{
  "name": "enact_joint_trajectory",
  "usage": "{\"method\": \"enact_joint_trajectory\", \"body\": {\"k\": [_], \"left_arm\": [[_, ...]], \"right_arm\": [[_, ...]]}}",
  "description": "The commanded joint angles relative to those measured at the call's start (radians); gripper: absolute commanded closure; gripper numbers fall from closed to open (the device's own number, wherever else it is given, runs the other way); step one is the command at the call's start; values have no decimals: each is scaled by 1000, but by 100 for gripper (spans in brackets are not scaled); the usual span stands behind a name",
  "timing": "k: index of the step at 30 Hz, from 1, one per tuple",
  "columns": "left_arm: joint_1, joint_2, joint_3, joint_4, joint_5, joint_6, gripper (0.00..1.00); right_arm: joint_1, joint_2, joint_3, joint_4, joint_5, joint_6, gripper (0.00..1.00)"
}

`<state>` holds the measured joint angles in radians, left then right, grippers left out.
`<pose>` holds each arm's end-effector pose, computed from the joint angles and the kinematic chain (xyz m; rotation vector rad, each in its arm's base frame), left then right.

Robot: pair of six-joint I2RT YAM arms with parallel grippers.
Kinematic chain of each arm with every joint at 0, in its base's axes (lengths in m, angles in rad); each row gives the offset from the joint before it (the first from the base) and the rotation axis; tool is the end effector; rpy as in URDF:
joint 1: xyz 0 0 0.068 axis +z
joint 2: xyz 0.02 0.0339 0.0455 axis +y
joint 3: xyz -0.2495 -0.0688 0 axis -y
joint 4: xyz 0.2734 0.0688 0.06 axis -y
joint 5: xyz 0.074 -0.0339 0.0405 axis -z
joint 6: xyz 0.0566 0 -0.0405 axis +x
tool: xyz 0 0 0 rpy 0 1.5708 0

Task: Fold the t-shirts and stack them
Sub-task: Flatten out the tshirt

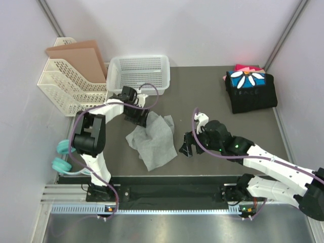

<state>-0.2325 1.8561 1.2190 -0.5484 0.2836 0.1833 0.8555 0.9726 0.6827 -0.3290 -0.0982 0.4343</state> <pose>0.3797 -0.1062 0.1196 0.6394 2.6620 -0.4037 0.1695 0.2035 0.2234 -0.5404 2.2480 0.8069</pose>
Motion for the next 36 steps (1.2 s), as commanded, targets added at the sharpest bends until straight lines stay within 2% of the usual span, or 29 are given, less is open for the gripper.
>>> {"method": "enact_joint_trajectory", "body": {"k": [1,2,3,4,5,6,7,11,15,21,25,28,33,36], "left_arm": [[-14,61,37,21,45,-16,33],[-17,66,48,18,51,-19,39],[-19,72,54,16,57,-21,50],[-21,74,59,15,65,-24,76],[-22,74,62,12,66,-28,88],[-25,75,63,5,72,-37,96],[-27,75,65,1,78,-39,100],[-25,58,56,-8,83,-39,100],[-10,-52,118,-79,68,-22,100],[-4,-302,457,-205,55,-14,100],[-22,-336,789,-333,77,-33,100],[-37,-350,914,-410,103,-54,100],[-123,-434,915,-445,126,-42,100],[-145,-483,851,-484,179,-25,100]], "right_arm": [[19,0,32,36,9,7,11],[19,1,32,35,11,9,12],[17,2,32,34,14,9,13],[19,2,34,33,14,7,14],[19,2,35,31,17,9,15],[19,5,35,30,17,9,17],[19,3,41,27,20,6,18],[19,0,55,8,37,1,20],[19,-24,63,-4,49,-3,24],[19,-57,64,-16,78,-14,25],[19,-75,67,-21,94,-17,25],[19,-98,61,-27,124,-16,26],[19,-146,49,-51,172,-2,26],[19,-164,49,-73,190,1,26]]}}
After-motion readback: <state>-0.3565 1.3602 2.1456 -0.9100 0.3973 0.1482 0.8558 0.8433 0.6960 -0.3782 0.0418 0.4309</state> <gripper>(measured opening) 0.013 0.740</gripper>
